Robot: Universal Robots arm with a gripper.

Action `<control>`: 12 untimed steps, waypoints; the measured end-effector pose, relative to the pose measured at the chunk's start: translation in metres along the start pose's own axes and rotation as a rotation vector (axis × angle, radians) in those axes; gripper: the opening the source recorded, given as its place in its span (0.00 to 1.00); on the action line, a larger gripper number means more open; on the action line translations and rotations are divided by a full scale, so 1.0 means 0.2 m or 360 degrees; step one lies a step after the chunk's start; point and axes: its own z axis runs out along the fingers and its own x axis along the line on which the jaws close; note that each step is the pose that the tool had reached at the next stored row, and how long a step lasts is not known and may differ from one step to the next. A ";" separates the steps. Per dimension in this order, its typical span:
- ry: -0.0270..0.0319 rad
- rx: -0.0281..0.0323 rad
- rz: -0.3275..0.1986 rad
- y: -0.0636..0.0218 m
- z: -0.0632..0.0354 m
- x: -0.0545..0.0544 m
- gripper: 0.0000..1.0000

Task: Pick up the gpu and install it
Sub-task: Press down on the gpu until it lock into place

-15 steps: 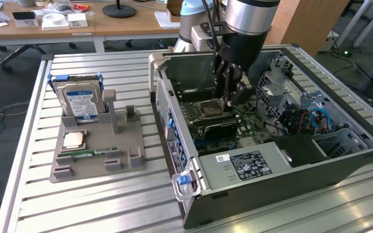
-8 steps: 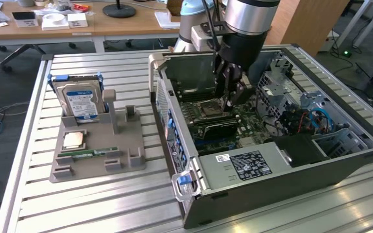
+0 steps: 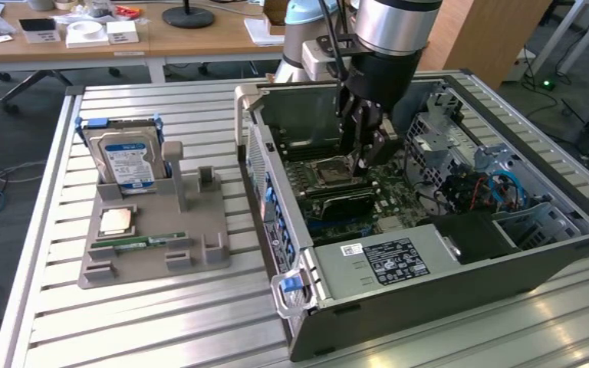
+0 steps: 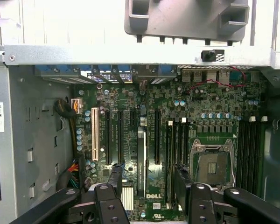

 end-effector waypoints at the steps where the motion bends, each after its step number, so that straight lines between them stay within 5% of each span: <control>1: 0.00001 0.00000 0.0000 0.000 0.000 0.00 0.56; 4: 0.00001 -0.00001 0.0000 0.000 0.000 0.00 0.49; 12: 0.00000 0.00000 0.0000 0.000 0.000 0.00 0.14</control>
